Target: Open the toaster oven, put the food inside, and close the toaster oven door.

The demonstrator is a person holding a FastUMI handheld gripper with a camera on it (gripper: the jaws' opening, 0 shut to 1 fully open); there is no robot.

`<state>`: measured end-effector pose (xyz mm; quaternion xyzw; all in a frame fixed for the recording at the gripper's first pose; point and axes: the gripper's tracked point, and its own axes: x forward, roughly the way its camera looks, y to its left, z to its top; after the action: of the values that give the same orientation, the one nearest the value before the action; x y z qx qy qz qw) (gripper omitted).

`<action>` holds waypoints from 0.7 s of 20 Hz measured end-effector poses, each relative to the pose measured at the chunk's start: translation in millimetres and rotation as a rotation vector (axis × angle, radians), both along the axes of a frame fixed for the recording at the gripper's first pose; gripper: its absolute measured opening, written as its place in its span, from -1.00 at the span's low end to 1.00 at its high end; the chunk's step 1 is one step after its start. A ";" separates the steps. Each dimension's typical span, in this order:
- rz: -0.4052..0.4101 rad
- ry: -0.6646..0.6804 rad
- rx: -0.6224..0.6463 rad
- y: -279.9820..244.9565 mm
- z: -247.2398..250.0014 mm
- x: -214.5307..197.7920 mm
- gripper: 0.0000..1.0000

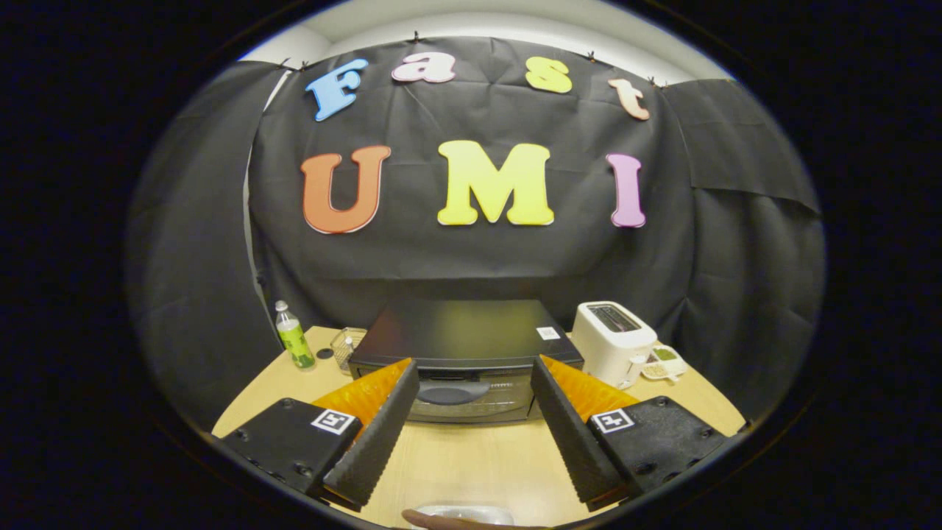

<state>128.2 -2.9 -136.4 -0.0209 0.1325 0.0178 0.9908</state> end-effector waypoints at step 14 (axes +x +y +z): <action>0.028 0.071 0.105 17.3 -82.6 95.7 1.00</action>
<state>223.9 14.4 -219.0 0.0301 0.1663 0.0394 0.9848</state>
